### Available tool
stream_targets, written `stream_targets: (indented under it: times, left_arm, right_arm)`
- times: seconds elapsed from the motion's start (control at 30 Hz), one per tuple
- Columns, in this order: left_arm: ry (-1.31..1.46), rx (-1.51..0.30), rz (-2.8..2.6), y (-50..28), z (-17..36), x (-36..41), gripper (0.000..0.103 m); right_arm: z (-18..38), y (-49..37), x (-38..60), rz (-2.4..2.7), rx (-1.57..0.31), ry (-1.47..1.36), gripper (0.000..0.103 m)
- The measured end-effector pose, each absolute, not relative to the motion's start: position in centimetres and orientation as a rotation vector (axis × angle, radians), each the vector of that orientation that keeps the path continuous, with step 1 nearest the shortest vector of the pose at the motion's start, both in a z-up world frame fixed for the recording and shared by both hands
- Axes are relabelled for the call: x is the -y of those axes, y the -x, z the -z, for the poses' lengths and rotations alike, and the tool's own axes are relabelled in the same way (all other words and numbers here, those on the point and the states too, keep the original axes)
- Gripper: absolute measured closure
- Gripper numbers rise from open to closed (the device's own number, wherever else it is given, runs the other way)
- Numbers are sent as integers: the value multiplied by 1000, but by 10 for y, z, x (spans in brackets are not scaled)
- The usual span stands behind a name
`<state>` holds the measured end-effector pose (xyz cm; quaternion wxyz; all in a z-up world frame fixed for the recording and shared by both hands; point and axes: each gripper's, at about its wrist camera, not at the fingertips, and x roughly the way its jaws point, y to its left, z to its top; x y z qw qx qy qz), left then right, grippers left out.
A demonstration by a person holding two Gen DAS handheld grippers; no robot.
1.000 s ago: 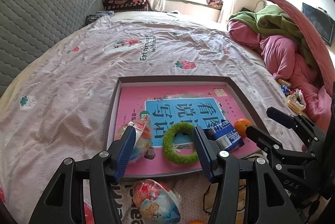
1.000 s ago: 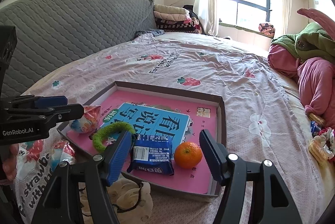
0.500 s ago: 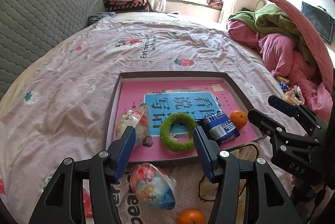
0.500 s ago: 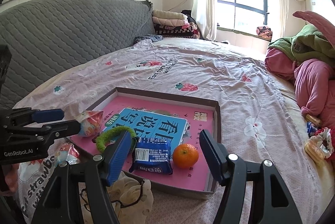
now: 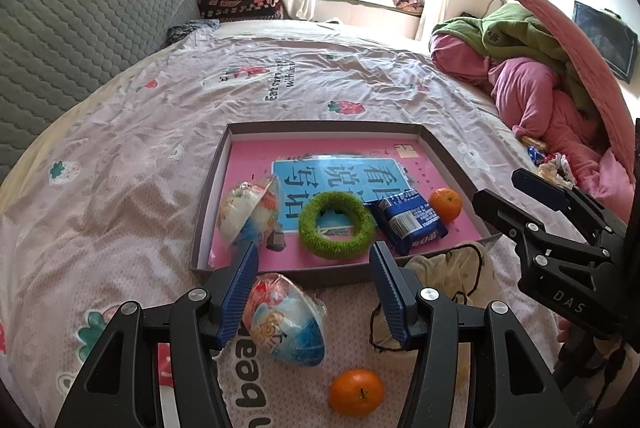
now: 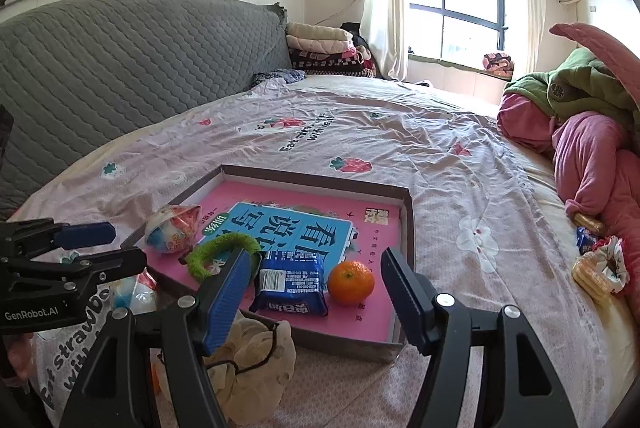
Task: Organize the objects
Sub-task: 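Withdraw both open tools back from the box toward the remaining items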
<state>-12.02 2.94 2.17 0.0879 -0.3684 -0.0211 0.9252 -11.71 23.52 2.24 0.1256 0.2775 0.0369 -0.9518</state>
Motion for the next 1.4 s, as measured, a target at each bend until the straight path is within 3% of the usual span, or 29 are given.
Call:
stream_targets:
  times: [0.17, 0.63, 1.4]
  left_arm:
    - [1100, 76, -2756, 117, -21, -26, 38]
    - [1109, 78, -2764, 110, -19, -20, 34]
    - [1129, 59, -2760, 90, -13, -15, 34]
  right_arm:
    - [-21, 113, -232, 2773, -116, -807, 35]
    - [-17, 108, -231, 2776, -80, -822, 31]
    - [-18, 83, -229, 2768, -69, -794, 31]
